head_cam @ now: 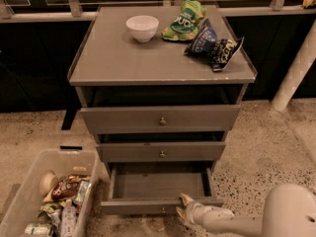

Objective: Open bottom drawer

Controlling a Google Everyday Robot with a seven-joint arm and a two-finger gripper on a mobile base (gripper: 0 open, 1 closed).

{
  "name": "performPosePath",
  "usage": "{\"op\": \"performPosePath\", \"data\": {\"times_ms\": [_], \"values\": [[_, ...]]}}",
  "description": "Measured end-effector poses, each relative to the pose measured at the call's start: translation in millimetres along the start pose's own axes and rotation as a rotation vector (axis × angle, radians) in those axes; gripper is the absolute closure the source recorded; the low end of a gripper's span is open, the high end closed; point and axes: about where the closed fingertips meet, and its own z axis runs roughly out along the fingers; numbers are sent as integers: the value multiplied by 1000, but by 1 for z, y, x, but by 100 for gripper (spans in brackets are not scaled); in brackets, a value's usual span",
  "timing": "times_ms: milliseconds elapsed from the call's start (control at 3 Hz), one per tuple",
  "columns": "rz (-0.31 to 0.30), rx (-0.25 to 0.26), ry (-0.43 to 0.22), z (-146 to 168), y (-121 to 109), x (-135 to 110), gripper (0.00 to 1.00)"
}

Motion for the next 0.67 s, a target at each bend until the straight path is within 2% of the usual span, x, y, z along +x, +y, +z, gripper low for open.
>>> {"op": "performPosePath", "data": {"times_ms": [667], "values": [[-7,-1,-8,-1,4,-2,100]]}}
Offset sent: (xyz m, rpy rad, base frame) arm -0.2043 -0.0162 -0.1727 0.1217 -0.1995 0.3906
